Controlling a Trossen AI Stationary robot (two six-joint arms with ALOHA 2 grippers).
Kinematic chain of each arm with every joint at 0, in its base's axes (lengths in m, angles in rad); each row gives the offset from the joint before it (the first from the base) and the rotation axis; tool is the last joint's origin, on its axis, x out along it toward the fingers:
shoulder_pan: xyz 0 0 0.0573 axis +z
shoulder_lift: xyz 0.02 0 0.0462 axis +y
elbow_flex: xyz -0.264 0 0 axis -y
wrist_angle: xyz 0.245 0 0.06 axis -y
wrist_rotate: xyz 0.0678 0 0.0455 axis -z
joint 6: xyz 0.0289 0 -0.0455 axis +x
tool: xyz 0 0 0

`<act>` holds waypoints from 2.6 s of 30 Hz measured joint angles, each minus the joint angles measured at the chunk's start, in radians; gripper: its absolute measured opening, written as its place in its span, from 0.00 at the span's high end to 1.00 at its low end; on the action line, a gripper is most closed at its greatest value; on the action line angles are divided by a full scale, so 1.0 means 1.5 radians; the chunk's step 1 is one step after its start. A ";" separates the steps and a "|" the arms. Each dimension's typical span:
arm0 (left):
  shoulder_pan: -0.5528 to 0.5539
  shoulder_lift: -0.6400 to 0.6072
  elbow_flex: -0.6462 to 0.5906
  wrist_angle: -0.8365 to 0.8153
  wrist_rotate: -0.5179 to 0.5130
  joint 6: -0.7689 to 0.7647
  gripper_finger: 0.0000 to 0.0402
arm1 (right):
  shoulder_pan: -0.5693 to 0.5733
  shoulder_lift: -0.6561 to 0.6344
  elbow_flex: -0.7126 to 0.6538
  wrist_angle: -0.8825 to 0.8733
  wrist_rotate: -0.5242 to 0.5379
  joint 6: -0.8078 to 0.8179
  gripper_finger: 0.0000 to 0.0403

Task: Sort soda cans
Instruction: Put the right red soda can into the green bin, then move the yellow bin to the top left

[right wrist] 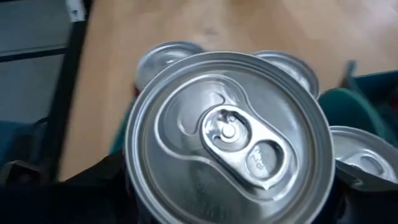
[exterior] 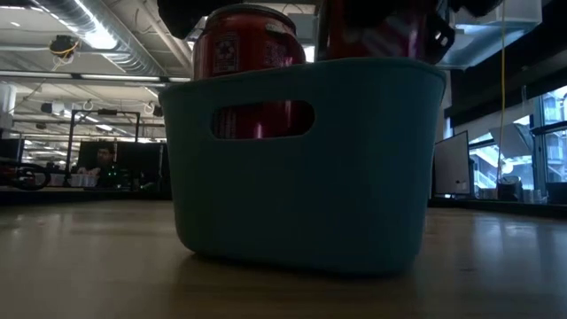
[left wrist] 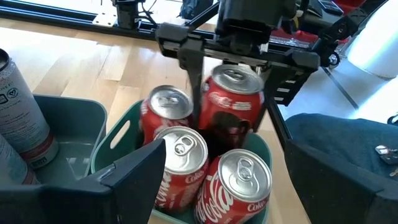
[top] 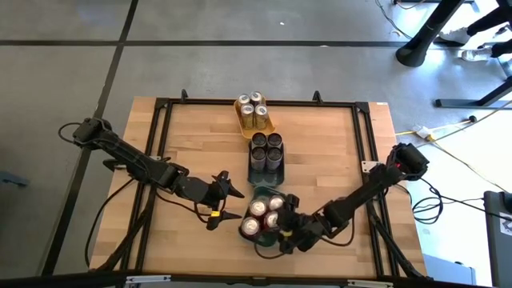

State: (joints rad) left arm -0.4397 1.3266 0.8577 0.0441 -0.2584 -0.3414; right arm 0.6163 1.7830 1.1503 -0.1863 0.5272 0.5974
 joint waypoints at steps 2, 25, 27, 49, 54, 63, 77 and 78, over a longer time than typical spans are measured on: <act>0.000 0.000 0.000 0.000 0.000 0.000 0.21 | -0.001 -0.007 0.013 -0.011 0.022 -0.006 0.27; -0.001 0.000 0.000 0.001 0.000 0.001 0.21 | 0.004 0.066 0.054 -0.179 0.047 0.238 0.27; -0.001 0.000 0.000 0.001 0.000 0.003 0.21 | 0.004 0.066 0.054 -0.179 0.049 0.226 0.27; 0.001 0.000 0.000 -0.008 0.000 -0.006 0.21 | 0.004 -0.090 0.052 -0.234 -0.123 0.148 0.06; 0.024 -0.011 0.000 -0.052 -0.001 -0.045 0.21 | 0.003 -0.146 0.052 -0.289 -0.122 0.179 0.06; 0.148 -0.078 0.000 -0.233 -0.105 -0.177 0.22 | -0.013 -0.208 0.053 -0.408 -0.003 0.207 0.05; 0.467 -0.039 0.001 -0.226 -0.105 -0.209 0.22 | -0.185 -0.211 -0.074 -0.558 0.165 0.313 0.05; 0.486 -0.030 0.001 -0.211 -0.104 -0.209 0.22 | -0.200 -0.211 -0.088 -0.557 0.166 0.313 0.05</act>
State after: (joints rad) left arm 0.2901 1.2808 0.8585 -0.2726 -0.4147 -0.6550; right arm 0.3170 1.4670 1.0186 -1.0217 0.7755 1.0672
